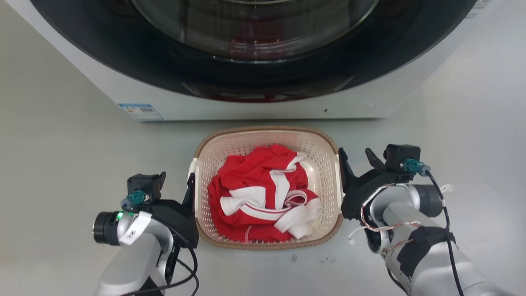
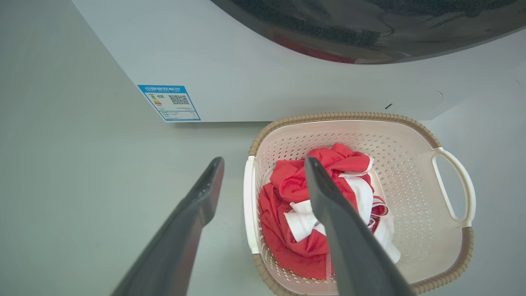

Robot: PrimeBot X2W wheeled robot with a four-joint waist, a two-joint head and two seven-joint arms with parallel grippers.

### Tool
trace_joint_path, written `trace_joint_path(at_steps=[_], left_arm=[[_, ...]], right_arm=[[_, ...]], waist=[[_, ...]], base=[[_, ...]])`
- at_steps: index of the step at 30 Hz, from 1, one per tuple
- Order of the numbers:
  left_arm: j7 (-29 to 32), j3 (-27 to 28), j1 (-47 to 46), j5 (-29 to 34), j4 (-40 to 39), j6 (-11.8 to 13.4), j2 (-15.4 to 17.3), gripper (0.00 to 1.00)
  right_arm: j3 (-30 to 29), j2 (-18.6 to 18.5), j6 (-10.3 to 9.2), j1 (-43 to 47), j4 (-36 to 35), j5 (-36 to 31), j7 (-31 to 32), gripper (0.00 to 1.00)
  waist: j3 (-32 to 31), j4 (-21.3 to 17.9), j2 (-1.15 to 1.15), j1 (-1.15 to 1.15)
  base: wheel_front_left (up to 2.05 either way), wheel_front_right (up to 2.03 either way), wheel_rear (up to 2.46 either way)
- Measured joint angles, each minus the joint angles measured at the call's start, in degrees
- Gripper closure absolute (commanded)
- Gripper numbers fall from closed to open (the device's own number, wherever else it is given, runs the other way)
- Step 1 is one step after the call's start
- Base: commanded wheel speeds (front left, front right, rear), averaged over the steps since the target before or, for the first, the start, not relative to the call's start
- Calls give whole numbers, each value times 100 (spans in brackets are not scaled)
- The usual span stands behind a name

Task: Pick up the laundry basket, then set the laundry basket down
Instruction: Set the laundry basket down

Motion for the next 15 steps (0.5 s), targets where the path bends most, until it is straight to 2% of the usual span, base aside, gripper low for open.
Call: trace_joint_path(at_steps=[15], left_arm=[[0,400,1419,238,-1386,218,221,0]], right_arm=[[-748,-118,-32,1274,-1124,-532,0,0]], waist=[[-1282,-33,0,0]], base=[[0,0,0]])
